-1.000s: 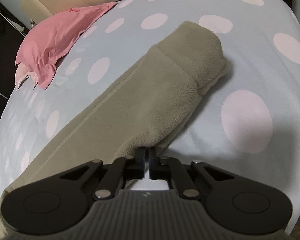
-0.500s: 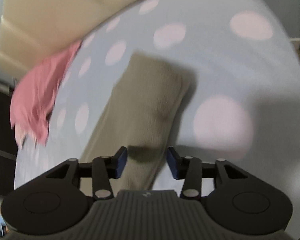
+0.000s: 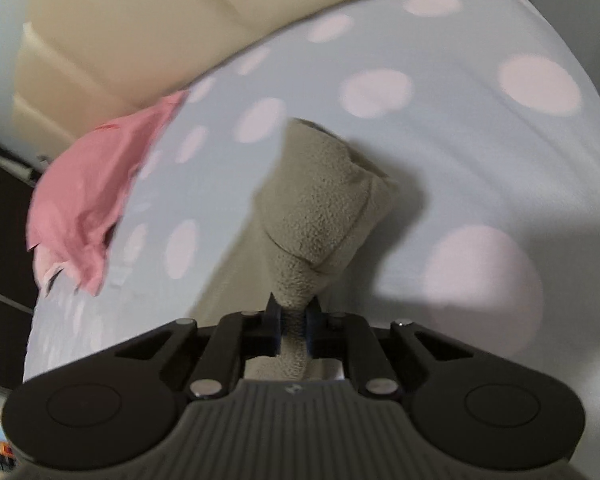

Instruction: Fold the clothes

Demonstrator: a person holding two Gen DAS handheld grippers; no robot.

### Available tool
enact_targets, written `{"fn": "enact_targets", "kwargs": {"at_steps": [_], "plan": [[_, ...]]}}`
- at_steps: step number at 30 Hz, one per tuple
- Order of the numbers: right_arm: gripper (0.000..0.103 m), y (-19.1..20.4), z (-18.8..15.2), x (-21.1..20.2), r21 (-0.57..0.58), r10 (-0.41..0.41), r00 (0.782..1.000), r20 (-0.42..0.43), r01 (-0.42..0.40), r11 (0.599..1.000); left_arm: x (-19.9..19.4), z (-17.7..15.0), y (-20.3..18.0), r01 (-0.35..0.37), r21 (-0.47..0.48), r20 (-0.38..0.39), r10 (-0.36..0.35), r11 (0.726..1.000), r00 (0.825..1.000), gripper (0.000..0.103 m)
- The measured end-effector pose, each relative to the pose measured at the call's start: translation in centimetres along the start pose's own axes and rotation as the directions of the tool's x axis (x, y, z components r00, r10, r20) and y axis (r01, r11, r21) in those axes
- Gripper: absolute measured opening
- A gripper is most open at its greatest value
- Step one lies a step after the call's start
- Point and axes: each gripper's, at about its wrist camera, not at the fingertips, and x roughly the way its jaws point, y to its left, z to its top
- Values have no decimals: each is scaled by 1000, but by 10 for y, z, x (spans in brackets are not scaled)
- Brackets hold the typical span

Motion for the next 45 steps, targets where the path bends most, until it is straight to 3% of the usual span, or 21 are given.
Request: {"fn": "enact_targets", "kwargs": {"at_steps": [4, 8, 15, 18, 22, 26, 31, 35, 37, 40, 43, 45], "plan": [[10, 41, -12, -22, -68, 105, 994, -28, -106, 992, -2, 2, -2, 6, -3, 0, -6, 1000, 1000, 45], [10, 89, -42, -51, -195, 215, 973, -81, -228, 954, -9, 5, -5, 39, 0, 5, -39, 999, 999, 44], [10, 146, -137, -102, -399, 329, 920, -213, -389, 830, -27, 6, -10, 83, 18, 13, -83, 996, 996, 44], [10, 162, -187, -122, -511, 335, 907, -256, -421, 750, -36, 5, -11, 97, 26, 16, -98, 995, 995, 44], [10, 176, -262, -142, -700, 298, 904, -308, -427, 572, -45, 2, -11, 121, 37, 9, -121, 992, 993, 44], [9, 177, -339, -155, -836, 231, 909, -347, -411, 363, -51, -2, -10, 145, 43, -10, -145, 988, 989, 44], [10, 162, -412, -159, -953, 202, 940, -275, -294, 74, -54, -11, -12, 180, 57, -42, -178, 982, 983, 44], [13, 154, -430, -148, -971, 190, 952, -240, -233, -55, -57, -17, -14, 213, 60, -56, -210, 975, 976, 44], [19, 148, -434, -151, -970, 199, 951, -236, -217, -111, -60, -18, -15, 222, 55, -58, -219, 973, 974, 44], [34, 137, -441, -161, -954, 230, 938, -259, -211, -211, -64, -19, -16, 226, 53, -61, -222, 973, 973, 45], [37, 123, -452, -173, -927, 271, 925, -267, -169, -335, -67, -20, -18, 224, 53, -63, -220, 973, 973, 45], [35, 118, -453, -178, -907, 270, 913, -306, -194, -373, -68, -21, -18, 223, 51, -67, -219, 974, 973, 45]]}}
